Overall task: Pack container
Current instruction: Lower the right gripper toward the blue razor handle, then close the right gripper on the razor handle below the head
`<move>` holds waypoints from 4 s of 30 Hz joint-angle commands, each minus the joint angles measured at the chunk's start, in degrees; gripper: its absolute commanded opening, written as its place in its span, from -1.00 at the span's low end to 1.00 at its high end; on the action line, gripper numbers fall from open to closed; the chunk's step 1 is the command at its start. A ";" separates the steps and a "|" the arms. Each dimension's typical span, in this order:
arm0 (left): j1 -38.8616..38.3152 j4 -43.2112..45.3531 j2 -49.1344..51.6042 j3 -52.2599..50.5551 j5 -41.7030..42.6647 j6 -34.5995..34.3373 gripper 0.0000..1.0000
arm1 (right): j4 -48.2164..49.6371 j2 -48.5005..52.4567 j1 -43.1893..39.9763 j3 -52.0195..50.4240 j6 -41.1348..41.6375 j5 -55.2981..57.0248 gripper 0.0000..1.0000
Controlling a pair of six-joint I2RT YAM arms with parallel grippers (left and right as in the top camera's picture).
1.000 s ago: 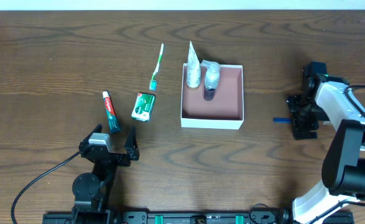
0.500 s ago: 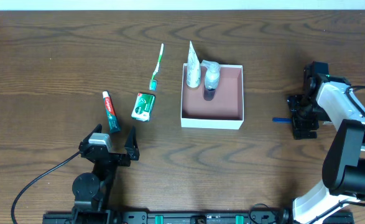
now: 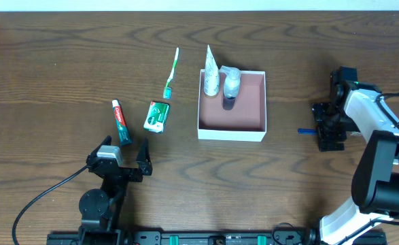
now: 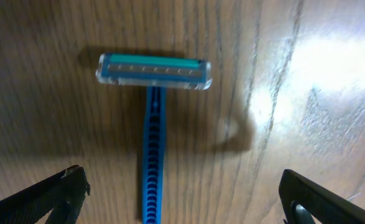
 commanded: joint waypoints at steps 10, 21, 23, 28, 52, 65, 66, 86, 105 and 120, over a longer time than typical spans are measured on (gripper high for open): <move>0.20 -1.92 0.07 -1.03 0.20 0.76 0.96 | -0.42 0.70 1.64 0.52 1.97 1.33 0.99; 0.20 -1.92 0.07 -1.03 0.20 0.76 0.96 | -0.42 2.43 2.34 0.52 2.19 1.29 0.99; 0.20 -1.92 0.07 -1.03 0.20 0.76 0.96 | -0.24 2.86 2.36 0.52 2.60 1.27 0.99; 0.20 -1.92 0.07 -1.03 0.20 0.76 0.96 | -0.17 3.23 2.36 0.52 2.60 1.27 0.98; 0.20 -1.92 0.07 -1.03 0.20 0.76 0.96 | 0.13 3.34 2.71 0.42 2.97 2.21 0.99; 0.20 -1.92 0.07 -1.03 0.20 0.76 0.96 | 1.49 3.61 2.78 0.42 1.75 2.34 0.99; 0.20 -1.92 0.07 -1.03 0.20 0.76 0.96 | 1.49 3.89 2.84 0.42 1.73 2.32 0.99; 0.20 -1.92 0.07 -1.03 0.20 0.76 0.96 | 2.75 7.10 2.89 0.42 1.70 1.73 0.99; 0.20 -1.92 0.07 -1.03 0.20 0.76 0.96 | 1.42 7.10 2.99 0.42 1.66 1.73 0.89; 0.20 -1.92 0.07 -1.03 0.20 0.76 0.96 | 1.03 7.10 2.99 0.42 1.70 1.75 -0.02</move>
